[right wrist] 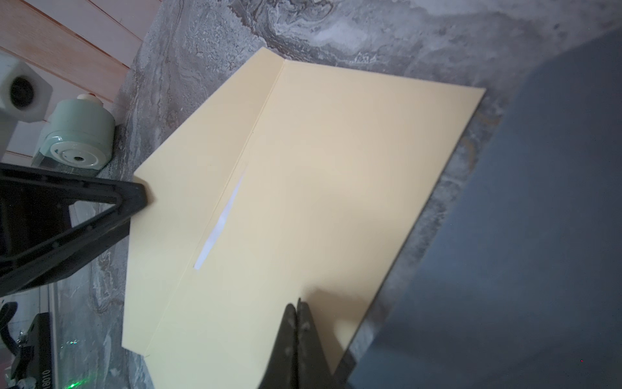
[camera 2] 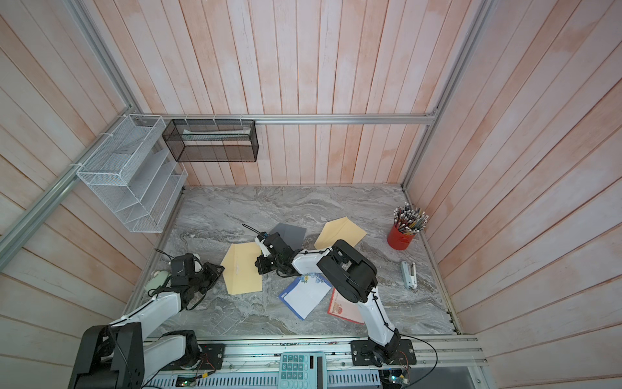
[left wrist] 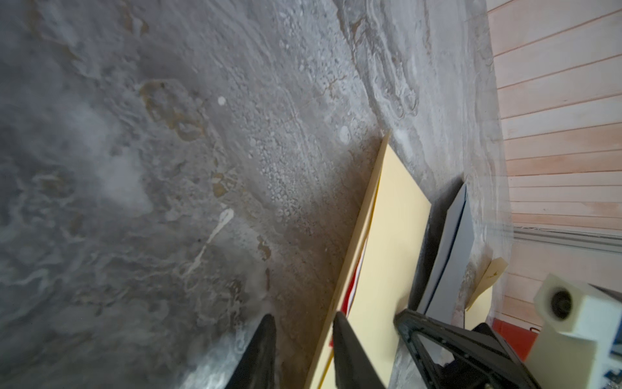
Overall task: Fold the letter paper in half and place it into the envelope
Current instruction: Fold the envelope flap on the envelope.
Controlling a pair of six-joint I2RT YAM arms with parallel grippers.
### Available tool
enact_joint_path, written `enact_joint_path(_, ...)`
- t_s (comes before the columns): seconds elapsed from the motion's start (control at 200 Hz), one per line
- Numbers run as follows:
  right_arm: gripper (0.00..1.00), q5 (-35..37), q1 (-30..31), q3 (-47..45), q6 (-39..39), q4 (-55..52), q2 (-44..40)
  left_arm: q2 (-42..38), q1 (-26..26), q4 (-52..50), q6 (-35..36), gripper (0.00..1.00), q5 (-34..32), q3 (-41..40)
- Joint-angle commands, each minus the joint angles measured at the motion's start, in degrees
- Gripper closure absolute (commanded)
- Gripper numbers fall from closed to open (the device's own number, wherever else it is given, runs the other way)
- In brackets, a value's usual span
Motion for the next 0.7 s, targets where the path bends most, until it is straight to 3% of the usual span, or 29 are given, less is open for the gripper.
enact_joint_path(0.0, 0.96, -0.8, -0.1, -0.3, 0.1, -0.6, 0.8, 1.3, 0.3, 0.8, 1.7, 0.72, 2.4, 1.7)
enact_joint_path(0.53, 0.98, -2.2, -0.1, 0.6, 0.1, -0.5, 2.0, 0.9, 0.0, 11.9, -0.8, 0.74, 13.8, 0.2)
enact_joint_path(0.695, 0.98, -2.4, -0.1, 0.8, 0.1, -0.5, 2.2, 2.9, -2.5, 16.5, -3.1, 0.73, 15.1, -0.5)
